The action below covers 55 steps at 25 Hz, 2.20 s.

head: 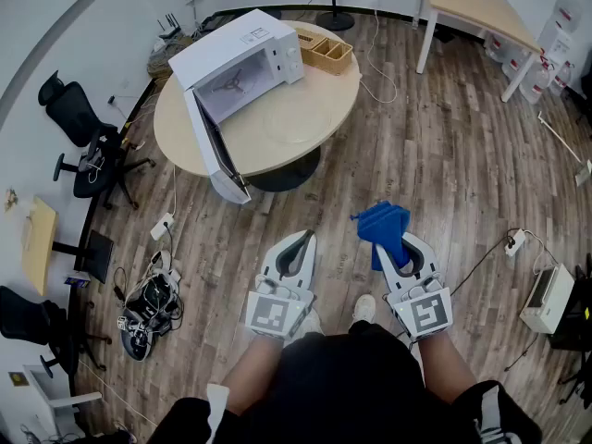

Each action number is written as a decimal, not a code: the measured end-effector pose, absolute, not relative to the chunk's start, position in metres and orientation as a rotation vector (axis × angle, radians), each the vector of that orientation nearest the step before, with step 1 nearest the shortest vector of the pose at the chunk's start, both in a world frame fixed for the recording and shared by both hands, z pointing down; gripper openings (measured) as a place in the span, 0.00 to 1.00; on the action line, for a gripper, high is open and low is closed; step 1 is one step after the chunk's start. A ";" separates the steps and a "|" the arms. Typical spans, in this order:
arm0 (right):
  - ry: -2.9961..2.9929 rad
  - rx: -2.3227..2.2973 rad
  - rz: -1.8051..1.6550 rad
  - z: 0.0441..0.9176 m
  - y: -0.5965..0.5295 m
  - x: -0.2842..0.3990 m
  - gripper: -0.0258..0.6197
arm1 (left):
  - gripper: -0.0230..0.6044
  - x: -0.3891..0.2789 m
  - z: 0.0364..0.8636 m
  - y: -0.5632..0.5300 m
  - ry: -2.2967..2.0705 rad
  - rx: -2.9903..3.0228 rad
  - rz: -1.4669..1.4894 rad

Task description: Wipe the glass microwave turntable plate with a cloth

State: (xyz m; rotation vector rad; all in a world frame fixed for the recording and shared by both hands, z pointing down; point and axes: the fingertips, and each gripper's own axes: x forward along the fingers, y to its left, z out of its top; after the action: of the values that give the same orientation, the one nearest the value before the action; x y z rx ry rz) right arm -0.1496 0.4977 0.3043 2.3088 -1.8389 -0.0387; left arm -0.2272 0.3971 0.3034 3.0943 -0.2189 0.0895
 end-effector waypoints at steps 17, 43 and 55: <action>-1.976 2.313 -0.041 0.284 0.512 -0.105 0.19 | 0.05 -0.193 0.299 0.416 -0.365 3.107 0.077; -2.164 2.190 0.127 0.302 0.319 0.007 0.19 | 0.05 -0.083 0.305 0.250 -0.482 3.081 0.040; -2.167 2.138 0.087 0.295 0.221 0.036 0.19 | 0.05 -0.049 0.305 0.161 -0.458 3.058 0.060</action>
State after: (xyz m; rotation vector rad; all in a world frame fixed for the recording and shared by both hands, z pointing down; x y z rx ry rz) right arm 0.0364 0.2212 0.2950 2.1379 -2.1670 0.0874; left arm -0.0490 0.1607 0.3054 3.0578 -0.4577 0.0600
